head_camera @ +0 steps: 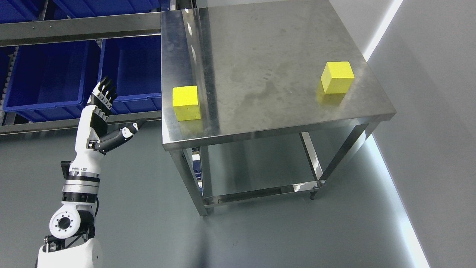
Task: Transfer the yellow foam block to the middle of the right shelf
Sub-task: 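Reach the left hand toward the nearer yellow foam cube on the table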
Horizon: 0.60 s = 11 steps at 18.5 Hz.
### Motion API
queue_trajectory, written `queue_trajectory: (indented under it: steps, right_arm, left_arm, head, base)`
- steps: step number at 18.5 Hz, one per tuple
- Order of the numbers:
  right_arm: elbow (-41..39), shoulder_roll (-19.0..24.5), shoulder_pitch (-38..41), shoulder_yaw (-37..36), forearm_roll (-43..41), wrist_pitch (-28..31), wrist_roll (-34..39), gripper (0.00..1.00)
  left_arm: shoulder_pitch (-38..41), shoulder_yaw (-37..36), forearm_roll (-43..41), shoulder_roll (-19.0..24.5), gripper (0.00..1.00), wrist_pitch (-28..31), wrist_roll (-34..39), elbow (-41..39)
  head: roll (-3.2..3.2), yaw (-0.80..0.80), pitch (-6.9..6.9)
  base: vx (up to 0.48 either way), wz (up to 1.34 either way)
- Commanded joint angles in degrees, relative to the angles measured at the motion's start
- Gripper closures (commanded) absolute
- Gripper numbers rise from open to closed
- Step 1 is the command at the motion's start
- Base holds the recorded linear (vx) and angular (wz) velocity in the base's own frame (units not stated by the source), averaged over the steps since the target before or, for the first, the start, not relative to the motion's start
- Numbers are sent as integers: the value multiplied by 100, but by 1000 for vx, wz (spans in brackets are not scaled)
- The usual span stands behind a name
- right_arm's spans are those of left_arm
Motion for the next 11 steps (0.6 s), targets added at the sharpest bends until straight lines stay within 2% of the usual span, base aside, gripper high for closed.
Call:
queue_trajectory:
  steps: [1, 4, 8, 11]
  right_arm:
    - [-100, -100, -18, 0, -9, 3, -2, 0]
    - [-100, -100, -18, 0, 0, 3, -2, 0]
    - [-100, -100, -18, 0, 0, 3, -2, 0]
    - [-100, -100, -18, 0, 0, 3, -2, 0]
  left_arm:
    - [-356, -233, -8, 260, 1, 432, -251, 11]
    - [-769, -454, -60, 348, 1, 1013, -251, 72]
    - [-1192, -945, -359, 647, 2, 1260, -347, 248]
    - [-1421, -1288, -394, 876, 2, 1672, -479, 266]
  head:
    - [0, 0, 0]
    - [0, 0, 0]
    - [0, 0, 0]
    - [0, 0, 0]
  base:
    - [0, 0]
    - [0, 0]
    - [0, 0]
    - [0, 0]
